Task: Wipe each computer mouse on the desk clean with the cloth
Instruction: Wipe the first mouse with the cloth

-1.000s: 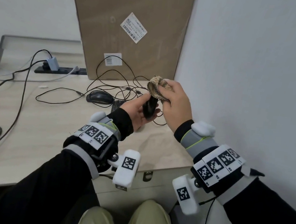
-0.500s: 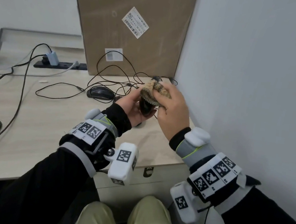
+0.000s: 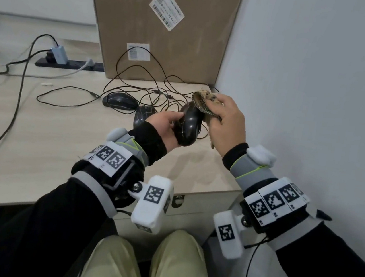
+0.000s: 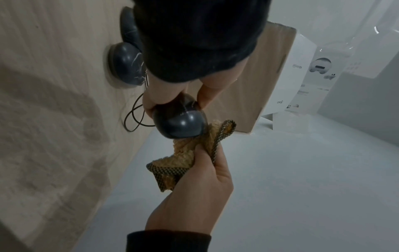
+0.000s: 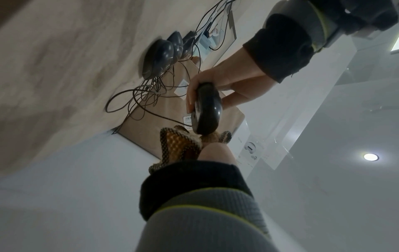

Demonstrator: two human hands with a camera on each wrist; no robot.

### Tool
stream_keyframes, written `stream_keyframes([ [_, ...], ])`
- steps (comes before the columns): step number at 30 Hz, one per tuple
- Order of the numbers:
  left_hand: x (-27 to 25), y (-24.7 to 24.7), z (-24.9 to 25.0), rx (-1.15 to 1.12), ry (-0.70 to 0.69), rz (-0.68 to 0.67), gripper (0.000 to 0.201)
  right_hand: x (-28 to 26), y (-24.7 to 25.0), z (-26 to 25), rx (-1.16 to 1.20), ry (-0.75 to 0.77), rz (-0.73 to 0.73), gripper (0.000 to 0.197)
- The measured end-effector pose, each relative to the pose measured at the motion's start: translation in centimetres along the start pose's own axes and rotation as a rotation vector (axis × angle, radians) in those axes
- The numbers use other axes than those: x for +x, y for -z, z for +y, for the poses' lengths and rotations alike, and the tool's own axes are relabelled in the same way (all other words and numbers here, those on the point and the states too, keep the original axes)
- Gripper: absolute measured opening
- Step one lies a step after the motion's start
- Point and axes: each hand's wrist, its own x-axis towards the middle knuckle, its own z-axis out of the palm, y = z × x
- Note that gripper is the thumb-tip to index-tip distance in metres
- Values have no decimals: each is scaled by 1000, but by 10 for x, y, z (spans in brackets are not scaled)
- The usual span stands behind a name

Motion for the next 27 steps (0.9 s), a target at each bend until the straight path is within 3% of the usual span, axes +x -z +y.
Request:
stream_keyframes([
  [5,0,-7,4,14,-62,0,18,-10,-3,-2,-89,107,-75,47],
  [9,-1,-9,1,5,-94,-12,22,-28,-10,-3,-141,193,-10,43],
  [13,2,-5,-7,182,-114,-86,20,-25,-3,0,-174,101,25,44],
  [17,-1,-7,-17,340,-164,-157,16,-1,8,6,-144,-50,-66,49],
  [24,6,-8,-18,357,-293,-67,23,-23,5,5,-163,67,-103,45],
  [27,7,-7,-23,381,-293,-70,21,-21,4,7,-176,15,-105,44],
])
